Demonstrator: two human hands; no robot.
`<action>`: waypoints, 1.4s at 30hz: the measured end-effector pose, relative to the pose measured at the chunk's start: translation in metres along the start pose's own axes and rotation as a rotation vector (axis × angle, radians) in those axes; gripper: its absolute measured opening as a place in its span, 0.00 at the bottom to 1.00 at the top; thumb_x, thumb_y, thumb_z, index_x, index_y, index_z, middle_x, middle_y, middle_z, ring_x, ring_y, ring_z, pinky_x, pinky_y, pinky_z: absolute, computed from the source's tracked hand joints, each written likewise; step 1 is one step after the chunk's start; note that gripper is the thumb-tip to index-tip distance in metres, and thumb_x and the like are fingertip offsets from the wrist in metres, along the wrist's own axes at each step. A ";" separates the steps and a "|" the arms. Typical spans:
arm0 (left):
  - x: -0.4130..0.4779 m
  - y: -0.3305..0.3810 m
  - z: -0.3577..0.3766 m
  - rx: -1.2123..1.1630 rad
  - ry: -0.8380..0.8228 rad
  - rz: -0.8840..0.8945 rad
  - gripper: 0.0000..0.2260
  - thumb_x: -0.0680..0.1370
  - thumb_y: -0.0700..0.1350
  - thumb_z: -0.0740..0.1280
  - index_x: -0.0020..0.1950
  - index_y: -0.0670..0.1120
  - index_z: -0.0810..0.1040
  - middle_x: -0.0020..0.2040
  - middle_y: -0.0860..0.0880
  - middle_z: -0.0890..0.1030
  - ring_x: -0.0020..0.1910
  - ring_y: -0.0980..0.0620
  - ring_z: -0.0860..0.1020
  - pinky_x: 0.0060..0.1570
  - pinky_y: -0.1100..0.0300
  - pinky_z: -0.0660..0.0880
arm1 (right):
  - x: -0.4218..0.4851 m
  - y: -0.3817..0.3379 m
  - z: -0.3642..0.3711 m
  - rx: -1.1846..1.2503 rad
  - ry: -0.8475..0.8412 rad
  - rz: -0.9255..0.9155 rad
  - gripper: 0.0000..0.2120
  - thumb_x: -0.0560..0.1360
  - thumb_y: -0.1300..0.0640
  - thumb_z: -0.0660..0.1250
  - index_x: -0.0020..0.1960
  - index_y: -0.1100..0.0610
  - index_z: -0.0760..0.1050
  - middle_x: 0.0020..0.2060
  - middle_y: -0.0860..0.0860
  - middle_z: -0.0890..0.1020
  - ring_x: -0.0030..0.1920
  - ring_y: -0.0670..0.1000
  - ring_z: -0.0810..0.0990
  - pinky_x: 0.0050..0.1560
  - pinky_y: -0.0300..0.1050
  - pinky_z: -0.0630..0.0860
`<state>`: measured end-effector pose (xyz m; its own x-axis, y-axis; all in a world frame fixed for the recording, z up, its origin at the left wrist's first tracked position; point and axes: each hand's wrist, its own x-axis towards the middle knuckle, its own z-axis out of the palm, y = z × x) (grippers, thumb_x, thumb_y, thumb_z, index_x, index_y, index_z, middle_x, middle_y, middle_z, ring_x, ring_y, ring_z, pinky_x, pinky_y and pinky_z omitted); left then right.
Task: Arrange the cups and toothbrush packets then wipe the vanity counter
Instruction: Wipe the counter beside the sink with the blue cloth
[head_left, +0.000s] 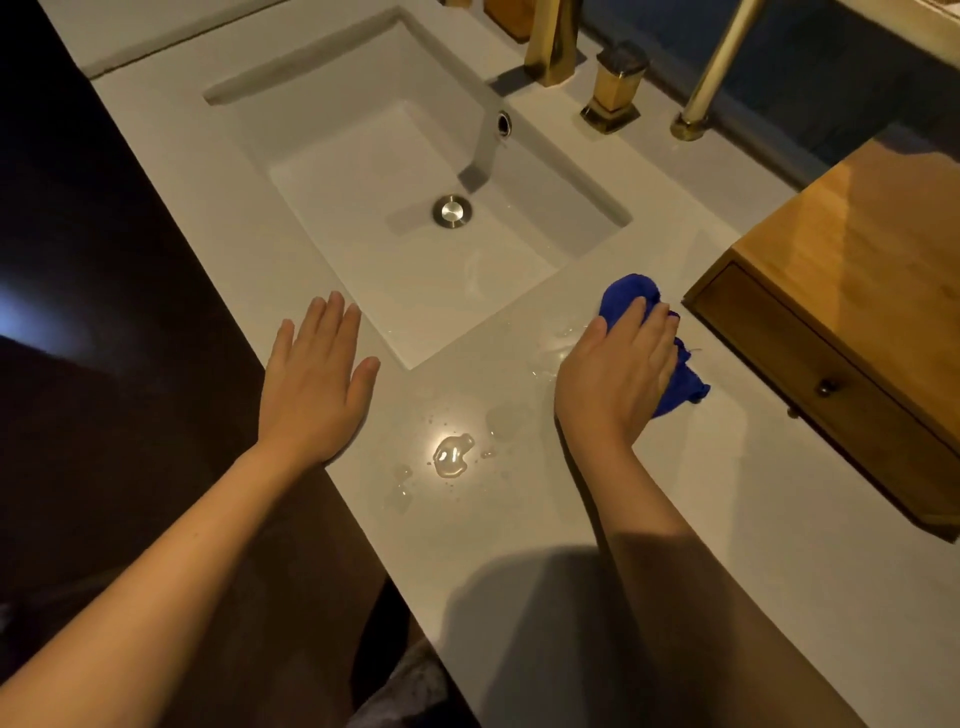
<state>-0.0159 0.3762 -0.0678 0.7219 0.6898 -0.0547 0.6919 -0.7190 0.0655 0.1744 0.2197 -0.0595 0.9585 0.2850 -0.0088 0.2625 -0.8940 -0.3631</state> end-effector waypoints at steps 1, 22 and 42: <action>0.000 0.001 0.000 0.002 -0.002 0.003 0.30 0.78 0.58 0.40 0.76 0.43 0.51 0.78 0.44 0.52 0.77 0.46 0.49 0.75 0.48 0.46 | 0.000 -0.003 0.001 -0.001 -0.005 -0.007 0.25 0.81 0.51 0.48 0.75 0.60 0.51 0.76 0.57 0.56 0.77 0.56 0.52 0.75 0.52 0.49; 0.000 0.001 0.000 0.012 -0.001 -0.014 0.30 0.78 0.58 0.41 0.76 0.44 0.51 0.78 0.46 0.52 0.77 0.48 0.48 0.75 0.50 0.45 | -0.044 -0.039 0.012 0.205 -0.346 -0.721 0.21 0.80 0.53 0.51 0.71 0.56 0.65 0.71 0.53 0.69 0.74 0.53 0.61 0.74 0.52 0.58; 0.000 0.000 0.000 -0.017 -0.006 -0.001 0.31 0.77 0.59 0.39 0.76 0.44 0.50 0.78 0.46 0.51 0.77 0.49 0.47 0.75 0.49 0.44 | 0.014 0.053 -0.025 0.097 -0.345 -0.823 0.23 0.80 0.50 0.52 0.72 0.55 0.63 0.73 0.52 0.65 0.75 0.51 0.59 0.74 0.47 0.54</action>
<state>-0.0160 0.3766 -0.0677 0.7214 0.6899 -0.0604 0.6924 -0.7168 0.0825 0.2043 0.1677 -0.0553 0.3799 0.9249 0.0151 0.8264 -0.3321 -0.4547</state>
